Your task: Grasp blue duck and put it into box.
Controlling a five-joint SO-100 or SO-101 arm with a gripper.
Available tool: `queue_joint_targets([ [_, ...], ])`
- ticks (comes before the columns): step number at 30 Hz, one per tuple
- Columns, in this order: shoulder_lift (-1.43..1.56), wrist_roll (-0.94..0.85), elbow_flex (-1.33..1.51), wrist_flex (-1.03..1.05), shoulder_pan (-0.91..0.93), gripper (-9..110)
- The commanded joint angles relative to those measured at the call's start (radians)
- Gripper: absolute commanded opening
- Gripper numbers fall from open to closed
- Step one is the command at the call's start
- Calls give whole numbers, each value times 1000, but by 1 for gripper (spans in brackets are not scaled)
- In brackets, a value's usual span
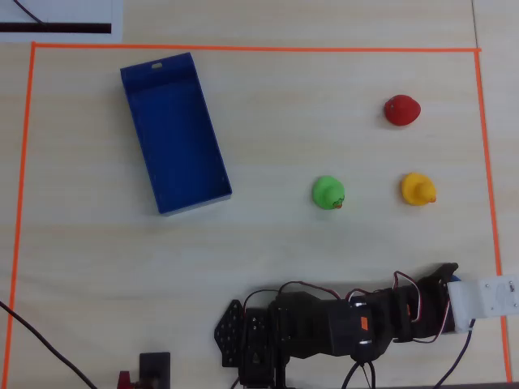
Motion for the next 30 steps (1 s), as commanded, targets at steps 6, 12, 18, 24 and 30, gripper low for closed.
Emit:
queue_joint_targets([
  [6,57,216,-160,150,-37,0],
  [12,241,342,-275,508,-147,0],
  [18,482,440,-347,1032,-497,0],
  [24,664,695,-460,1520,-1115,0],
  [30,565,977,-750,1738,-1678,0],
])
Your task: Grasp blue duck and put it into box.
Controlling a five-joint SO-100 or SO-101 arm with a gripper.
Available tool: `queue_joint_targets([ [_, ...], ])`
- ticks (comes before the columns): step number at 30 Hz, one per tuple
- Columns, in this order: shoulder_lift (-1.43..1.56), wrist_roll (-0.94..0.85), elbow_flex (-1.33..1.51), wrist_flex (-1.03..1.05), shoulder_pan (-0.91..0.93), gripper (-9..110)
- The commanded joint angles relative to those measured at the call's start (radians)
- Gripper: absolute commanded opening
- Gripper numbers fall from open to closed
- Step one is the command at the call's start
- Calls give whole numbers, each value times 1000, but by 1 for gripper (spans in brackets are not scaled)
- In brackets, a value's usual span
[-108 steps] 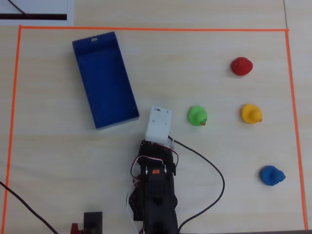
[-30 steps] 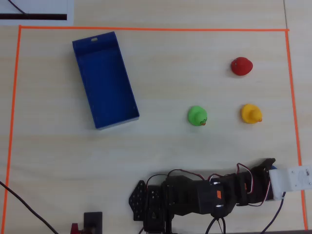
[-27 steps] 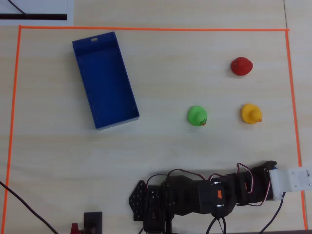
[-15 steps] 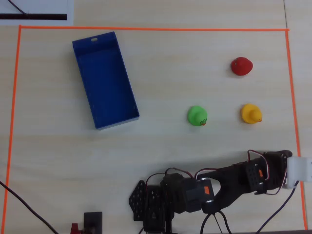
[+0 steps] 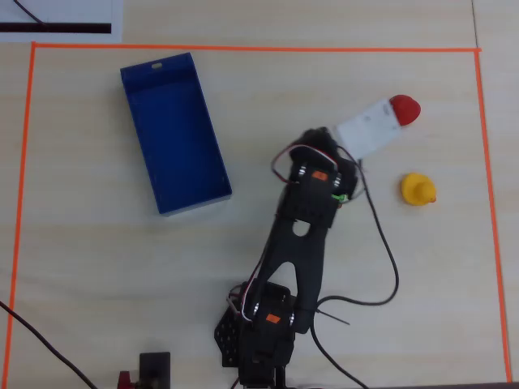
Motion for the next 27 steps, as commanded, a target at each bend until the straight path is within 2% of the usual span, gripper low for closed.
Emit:
queue_joint_targets([
  [1,-63,169,-221,118,-492,0],
  [6,-242,209,-336,95,-699,0],
  [11,-403,209,-336,-48,-715,1],
  [16,-515,161,-273,-178,-650,25],
  [21,-568,112,-265,-233,-538,34],
  [24,-463,72,-175,-244,-482,32],
  [27,-262,23,-20,-256,-417,9],
])
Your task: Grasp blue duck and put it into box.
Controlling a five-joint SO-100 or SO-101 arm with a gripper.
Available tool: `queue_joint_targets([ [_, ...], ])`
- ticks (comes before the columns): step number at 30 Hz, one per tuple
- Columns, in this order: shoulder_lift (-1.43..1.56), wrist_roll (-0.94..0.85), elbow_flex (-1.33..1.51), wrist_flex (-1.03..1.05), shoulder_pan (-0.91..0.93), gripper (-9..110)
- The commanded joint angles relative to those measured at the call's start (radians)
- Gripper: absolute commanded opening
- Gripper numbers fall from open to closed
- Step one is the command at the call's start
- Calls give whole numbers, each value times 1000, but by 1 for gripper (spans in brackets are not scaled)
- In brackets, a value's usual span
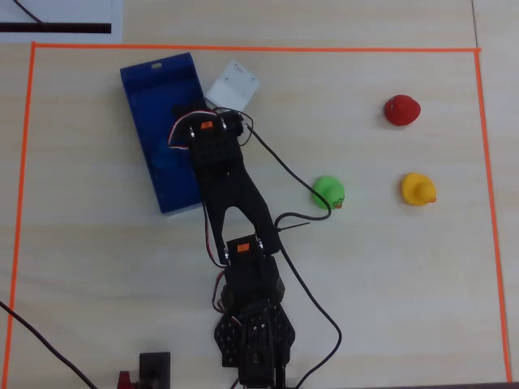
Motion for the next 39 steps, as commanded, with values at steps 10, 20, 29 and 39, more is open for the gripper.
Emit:
queue_joint_targets([
  [10,1109,-282,890,-198,253,0],
  [20,1713,-339,1368,-31,236,0],
  [29,1876,-443,1552,166,247,0],
  [39,1876,-503,1554,276,252,11],
])
